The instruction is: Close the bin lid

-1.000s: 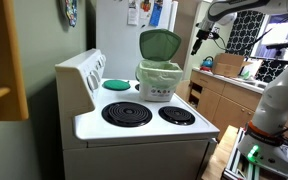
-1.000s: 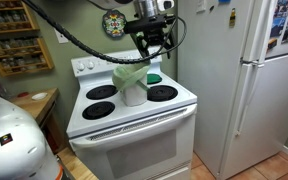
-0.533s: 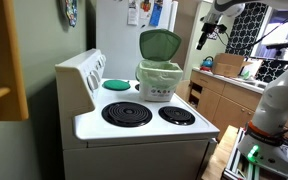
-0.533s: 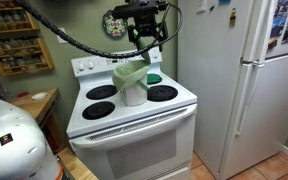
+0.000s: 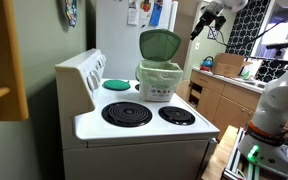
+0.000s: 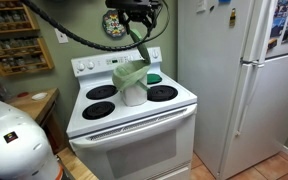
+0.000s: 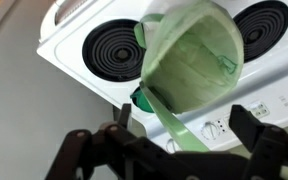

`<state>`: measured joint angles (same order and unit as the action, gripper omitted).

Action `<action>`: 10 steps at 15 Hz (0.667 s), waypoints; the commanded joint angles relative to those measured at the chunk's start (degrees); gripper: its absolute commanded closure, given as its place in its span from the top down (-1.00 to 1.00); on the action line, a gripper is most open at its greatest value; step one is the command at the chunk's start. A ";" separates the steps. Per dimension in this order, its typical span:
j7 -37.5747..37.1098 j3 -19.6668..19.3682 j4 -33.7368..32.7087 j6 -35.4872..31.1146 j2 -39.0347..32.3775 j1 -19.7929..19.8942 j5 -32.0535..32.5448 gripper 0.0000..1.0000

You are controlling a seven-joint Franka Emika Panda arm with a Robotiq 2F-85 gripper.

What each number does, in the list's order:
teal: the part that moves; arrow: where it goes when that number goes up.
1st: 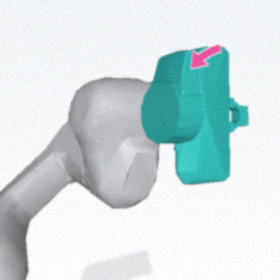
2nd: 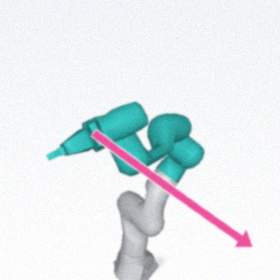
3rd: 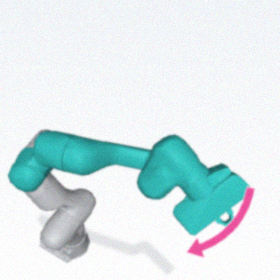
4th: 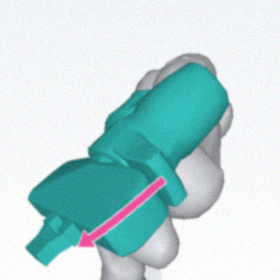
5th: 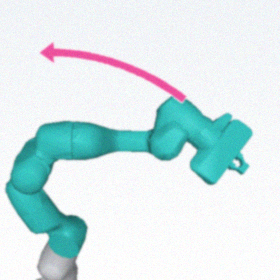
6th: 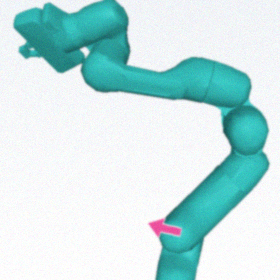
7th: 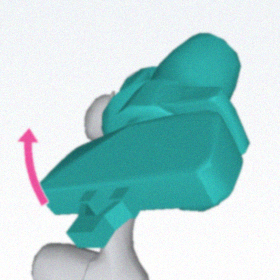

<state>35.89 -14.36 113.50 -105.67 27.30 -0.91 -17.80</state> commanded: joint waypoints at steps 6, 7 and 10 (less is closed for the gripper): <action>11.42 -0.64 -1.66 -5.33 -4.35 -5.59 -14.69 1.00; 12.11 -0.37 -1.72 -4.89 -4.90 -5.60 -15.25 1.00; 14.16 -0.02 -2.25 -2.55 -6.31 -5.39 -16.66 1.00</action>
<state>47.29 -14.12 112.39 -111.64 22.32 -6.47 -32.28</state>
